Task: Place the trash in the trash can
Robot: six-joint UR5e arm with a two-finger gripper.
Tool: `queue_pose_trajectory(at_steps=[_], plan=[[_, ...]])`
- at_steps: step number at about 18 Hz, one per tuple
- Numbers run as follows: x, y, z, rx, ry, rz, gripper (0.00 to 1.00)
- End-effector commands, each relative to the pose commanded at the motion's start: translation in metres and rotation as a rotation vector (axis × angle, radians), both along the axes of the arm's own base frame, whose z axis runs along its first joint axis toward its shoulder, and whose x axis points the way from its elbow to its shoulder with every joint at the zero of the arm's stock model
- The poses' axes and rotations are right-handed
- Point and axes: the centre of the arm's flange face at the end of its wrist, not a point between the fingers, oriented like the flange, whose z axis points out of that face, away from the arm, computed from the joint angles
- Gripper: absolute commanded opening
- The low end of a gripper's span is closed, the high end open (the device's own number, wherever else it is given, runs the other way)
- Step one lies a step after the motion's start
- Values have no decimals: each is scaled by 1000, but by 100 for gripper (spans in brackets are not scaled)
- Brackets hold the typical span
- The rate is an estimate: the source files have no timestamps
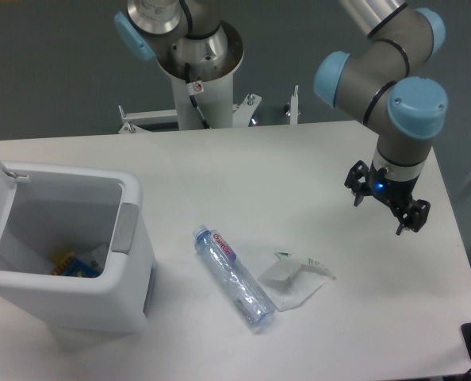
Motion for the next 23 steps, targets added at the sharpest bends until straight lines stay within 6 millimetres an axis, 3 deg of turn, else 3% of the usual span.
queue_pose_trajectory(at_steps=[4, 8, 10, 11, 20, 21, 23], plan=[[15, 4, -30, 28, 29, 38, 100], [35, 35, -49, 20, 9, 6, 100], [56, 56, -64, 10, -14, -37, 100], [62, 57, -72, 1, -29, -41, 100], [87, 88, -101, -19, -85, 1, 100], [88, 89, -102, -19, -89, 2, 96], [92, 91, -105, -18, -97, 20, 65]])
